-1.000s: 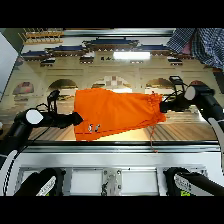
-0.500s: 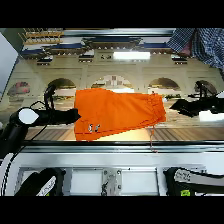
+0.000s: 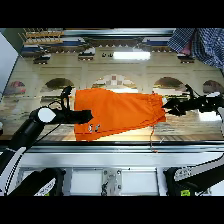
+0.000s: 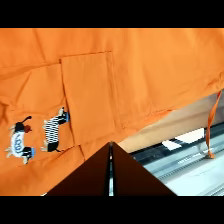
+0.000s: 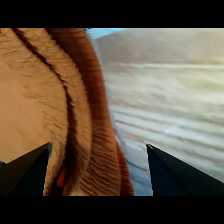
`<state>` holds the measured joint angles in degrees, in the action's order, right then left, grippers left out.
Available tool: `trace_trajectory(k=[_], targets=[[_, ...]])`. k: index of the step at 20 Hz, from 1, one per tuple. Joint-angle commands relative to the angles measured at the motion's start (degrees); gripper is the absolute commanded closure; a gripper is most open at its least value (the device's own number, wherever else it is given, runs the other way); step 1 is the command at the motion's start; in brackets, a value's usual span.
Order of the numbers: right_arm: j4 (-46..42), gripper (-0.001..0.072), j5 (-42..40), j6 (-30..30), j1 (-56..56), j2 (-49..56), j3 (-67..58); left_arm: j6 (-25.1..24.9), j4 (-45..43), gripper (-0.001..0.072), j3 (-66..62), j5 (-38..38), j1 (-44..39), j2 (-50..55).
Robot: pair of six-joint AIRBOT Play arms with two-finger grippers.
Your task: Fold the clothes and pants, and hang the long-sleeved shirts on hangers.
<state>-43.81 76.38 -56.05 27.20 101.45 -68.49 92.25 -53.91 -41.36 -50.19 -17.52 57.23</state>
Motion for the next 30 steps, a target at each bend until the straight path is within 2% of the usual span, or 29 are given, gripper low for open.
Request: trace_trajectory(k=[1,5,6,7,8,9,10,11,13,15,17,19,23,30], targets=[[0.2,0.0049,0.0,0.3,-4.4,1.7,-0.4,0.9,0.1,0.0702,0.0,2.9,-3.0,1.9],[0.2,0.0060,-2.8,-2.5,-8.5,1.9,-0.4,1.3,0.1,0.0701,0.0,2.4,-3.1,3.2],[0.2,0.0148,-3.1,-2.7,-8.9,1.9,-0.4,1.3,0.1,0.0701,0.0,2.4,-3.1,3.2],[0.2,0.0390,-3.4,-2.7,-9.2,1.9,-0.4,1.3,0.1,0.0701,0.0,2.4,-3.1,3.2],[0.2,0.0537,-3.4,-2.7,-9.2,1.9,-0.4,1.3,0.0,0.0701,0.0,2.5,-3.1,3.2],[0.1,0.0586,-3.1,-2.7,-9.1,1.7,-0.4,1.3,0.0,0.0701,0.0,2.8,-3.1,3.2],[0.0,0.0664,-2.3,-2.7,-9.0,1.2,-0.4,1.3,0.0,0.0701,0.0,3.1,-3.1,3.2],[-0.4,0.0697,-1.8,-2.7,-9.0,0.4,-0.4,1.3,0.0,0.0702,0.0,3.5,-3.1,3.2],[-5.9,0.0697,-1.4,-5.0,-9.0,-3.0,-0.4,1.7,0.0,0.0702,0.0,4.4,-3.4,3.3],[-15.8,0.0697,-0.6,-9.8,-9.0,-7.7,-0.7,1.7,0.1,0.0702,-1.0,3.8,-3.5,5.3],[-25.0,0.0698,3.1,-13.7,-9.1,-12.9,-2.1,1.6,-0.1,0.0702,-4.1,3.6,-5.2,9.8],[-29.5,0.0698,8.0,-15.8,-9.2,-17.7,-4.1,1.5,-0.1,0.0702,-8.7,4.6,-8.0,15.7],[-29.6,0.0698,13.7,-19.9,-10.6,-26.9,-8.4,1.2,0.1,0.0702,-21.4,5.5,-14.7,30.3],[-29.5,0.0698,14.2,-23.8,-22.1,-38.2,-10.6,1.4,0.1,0.0702,-41.7,4.3,-24.8,47.8]])
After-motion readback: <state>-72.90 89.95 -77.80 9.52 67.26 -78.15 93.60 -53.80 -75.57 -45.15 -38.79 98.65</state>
